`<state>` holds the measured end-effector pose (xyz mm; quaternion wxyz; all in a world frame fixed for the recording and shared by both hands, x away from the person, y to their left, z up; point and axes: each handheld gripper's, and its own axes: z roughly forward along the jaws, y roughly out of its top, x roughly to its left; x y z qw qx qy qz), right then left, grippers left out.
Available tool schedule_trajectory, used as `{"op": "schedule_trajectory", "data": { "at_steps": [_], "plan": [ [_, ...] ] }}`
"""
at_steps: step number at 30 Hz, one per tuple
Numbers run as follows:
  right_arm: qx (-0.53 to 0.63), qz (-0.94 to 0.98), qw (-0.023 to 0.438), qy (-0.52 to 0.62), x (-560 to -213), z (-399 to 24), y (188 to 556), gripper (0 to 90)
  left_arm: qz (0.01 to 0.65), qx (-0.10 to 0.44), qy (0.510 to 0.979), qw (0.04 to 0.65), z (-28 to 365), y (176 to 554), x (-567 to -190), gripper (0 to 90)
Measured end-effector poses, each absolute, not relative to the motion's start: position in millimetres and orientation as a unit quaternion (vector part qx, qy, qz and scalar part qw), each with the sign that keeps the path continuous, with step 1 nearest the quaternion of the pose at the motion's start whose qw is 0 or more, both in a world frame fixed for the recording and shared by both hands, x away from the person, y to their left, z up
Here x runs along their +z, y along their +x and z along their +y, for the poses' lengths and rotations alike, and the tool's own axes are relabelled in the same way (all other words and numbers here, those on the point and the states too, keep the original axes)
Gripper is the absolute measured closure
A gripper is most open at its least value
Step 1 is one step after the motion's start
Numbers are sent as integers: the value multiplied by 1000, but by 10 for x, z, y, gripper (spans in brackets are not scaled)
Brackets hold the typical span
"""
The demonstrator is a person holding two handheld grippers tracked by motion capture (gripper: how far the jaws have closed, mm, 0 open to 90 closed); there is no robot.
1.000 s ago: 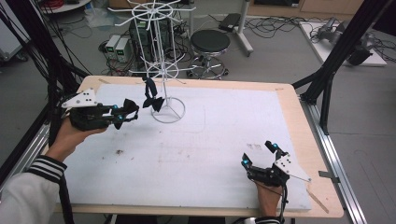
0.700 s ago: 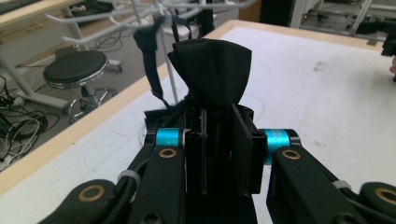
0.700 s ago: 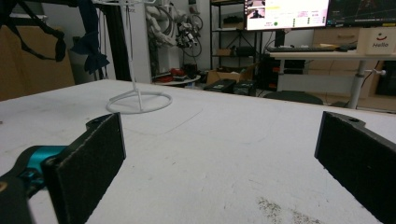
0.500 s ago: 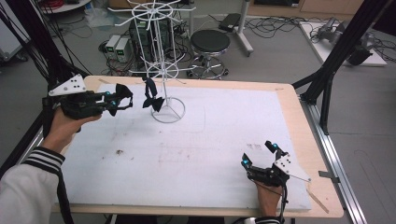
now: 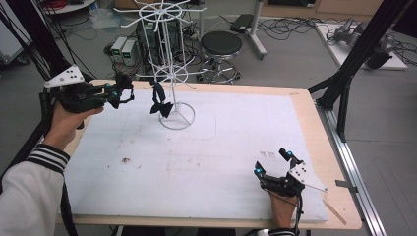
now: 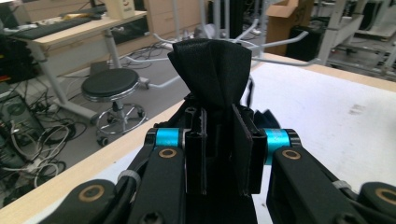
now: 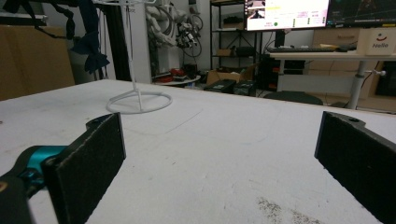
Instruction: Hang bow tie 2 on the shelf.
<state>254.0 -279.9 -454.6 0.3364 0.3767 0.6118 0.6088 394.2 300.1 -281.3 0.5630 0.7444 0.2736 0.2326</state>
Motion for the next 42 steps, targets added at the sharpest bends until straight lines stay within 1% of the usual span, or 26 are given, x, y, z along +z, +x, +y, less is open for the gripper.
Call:
{"op": "schedule_trajectory", "data": {
  "at_steps": [3,22,30,42],
  "plan": [
    [609,611,337,376,-4547,-2799,2540,10,284,237,741,561,3011,3991,-2797,760],
    [609,612,336,376,-4547,-2796,2536,10,299,249,736,554,2979,4318,-2692,760],
    [609,612,336,377,-4547,-2797,2535,10,298,253,735,554,2875,4396,-2653,760],
    [610,611,336,375,-4549,-2800,2537,10,288,242,738,561,2705,4444,-2634,760]
  ]
}}
